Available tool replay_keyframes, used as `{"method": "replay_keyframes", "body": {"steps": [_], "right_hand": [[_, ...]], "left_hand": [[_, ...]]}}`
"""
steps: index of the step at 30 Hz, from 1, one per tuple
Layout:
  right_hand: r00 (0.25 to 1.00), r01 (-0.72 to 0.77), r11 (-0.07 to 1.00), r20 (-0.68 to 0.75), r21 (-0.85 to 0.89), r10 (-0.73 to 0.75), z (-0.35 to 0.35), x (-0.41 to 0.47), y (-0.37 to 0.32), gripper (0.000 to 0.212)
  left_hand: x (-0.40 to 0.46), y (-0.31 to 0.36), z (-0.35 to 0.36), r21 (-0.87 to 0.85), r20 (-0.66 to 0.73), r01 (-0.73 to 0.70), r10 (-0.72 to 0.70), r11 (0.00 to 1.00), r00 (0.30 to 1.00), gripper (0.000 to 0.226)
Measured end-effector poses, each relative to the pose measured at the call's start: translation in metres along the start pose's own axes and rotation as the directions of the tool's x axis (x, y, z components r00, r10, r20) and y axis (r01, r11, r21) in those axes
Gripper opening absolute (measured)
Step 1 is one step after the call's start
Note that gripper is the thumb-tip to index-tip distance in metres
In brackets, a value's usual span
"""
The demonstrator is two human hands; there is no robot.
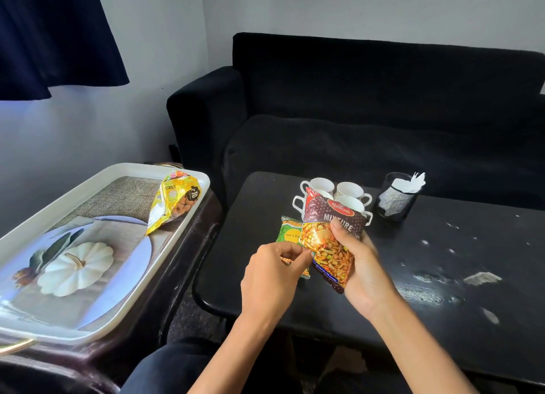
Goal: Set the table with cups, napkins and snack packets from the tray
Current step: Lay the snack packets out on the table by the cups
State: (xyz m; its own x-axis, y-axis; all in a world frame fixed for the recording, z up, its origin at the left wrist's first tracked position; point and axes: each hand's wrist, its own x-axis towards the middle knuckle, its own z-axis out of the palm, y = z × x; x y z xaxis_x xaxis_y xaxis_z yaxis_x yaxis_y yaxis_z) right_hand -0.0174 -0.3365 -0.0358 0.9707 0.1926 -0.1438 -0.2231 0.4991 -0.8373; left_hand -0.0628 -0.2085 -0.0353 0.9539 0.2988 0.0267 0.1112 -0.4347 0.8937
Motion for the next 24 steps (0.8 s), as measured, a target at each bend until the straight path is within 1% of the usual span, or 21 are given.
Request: {"method": "replay_keyframes", "body": {"steps": [4, 6, 9, 11, 12, 14, 16, 18, 21, 24], "right_hand": [[1.000, 0.010, 0.998, -0.002, -0.063, -0.010, -0.001, -0.002, 0.002, 0.051], [1.000, 0.002, 0.996, -0.001, -0.095, -0.002, 0.000, -0.003, 0.004, 0.053], [1.000, 0.002, 0.995, -0.007, -0.095, -0.002, 0.002, -0.004, 0.004, 0.051], [1.000, -0.009, 1.000, -0.018, -0.025, 0.008, 0.003, -0.003, 0.001, 0.044], [1.000, -0.024, 0.999, -0.019, 0.029, 0.025, 0.003, -0.003, 0.000, 0.041], [0.998, -0.070, 0.989, 0.004, 0.131, 0.070, 0.004, -0.002, -0.004, 0.043], [0.993, -0.116, 0.975, 0.046, 0.191, 0.109, 0.003, -0.002, -0.009, 0.044], [0.989, -0.141, 0.967, 0.063, 0.214, 0.130, 0.004, -0.002, -0.011, 0.044], [0.989, -0.150, 0.959, 0.051, 0.240, 0.141, 0.009, -0.003, -0.010, 0.045], [0.989, -0.147, 0.951, 0.041, 0.271, 0.141, 0.013, -0.004, -0.011, 0.047]], "left_hand": [[0.007, -0.005, -0.003, -0.026, 0.159, 0.054, -0.049, 0.998, 0.986, 0.027], [0.009, -0.007, -0.005, 0.000, 0.220, 0.065, -0.063, 0.998, 0.974, 0.027], [0.010, -0.008, -0.004, -0.011, 0.254, 0.069, -0.064, 0.998, 0.965, 0.027], [0.008, -0.007, -0.001, -0.063, 0.241, 0.064, -0.047, 0.996, 0.969, 0.031], [0.006, -0.005, 0.000, -0.106, 0.221, 0.055, -0.030, 0.993, 0.975, 0.035], [0.003, 0.000, 0.004, -0.205, 0.145, 0.019, 0.012, 0.979, 0.989, 0.038], [-0.002, 0.006, 0.007, -0.284, 0.044, -0.044, 0.059, 0.958, 0.997, 0.034], [-0.007, 0.011, 0.011, -0.339, -0.054, -0.103, 0.090, 0.935, 0.995, 0.028], [-0.014, 0.014, 0.018, -0.438, -0.180, -0.139, 0.065, 0.888, 0.982, 0.025], [-0.017, 0.015, 0.023, -0.481, -0.275, -0.152, 0.016, 0.864, 0.961, 0.024]]}}
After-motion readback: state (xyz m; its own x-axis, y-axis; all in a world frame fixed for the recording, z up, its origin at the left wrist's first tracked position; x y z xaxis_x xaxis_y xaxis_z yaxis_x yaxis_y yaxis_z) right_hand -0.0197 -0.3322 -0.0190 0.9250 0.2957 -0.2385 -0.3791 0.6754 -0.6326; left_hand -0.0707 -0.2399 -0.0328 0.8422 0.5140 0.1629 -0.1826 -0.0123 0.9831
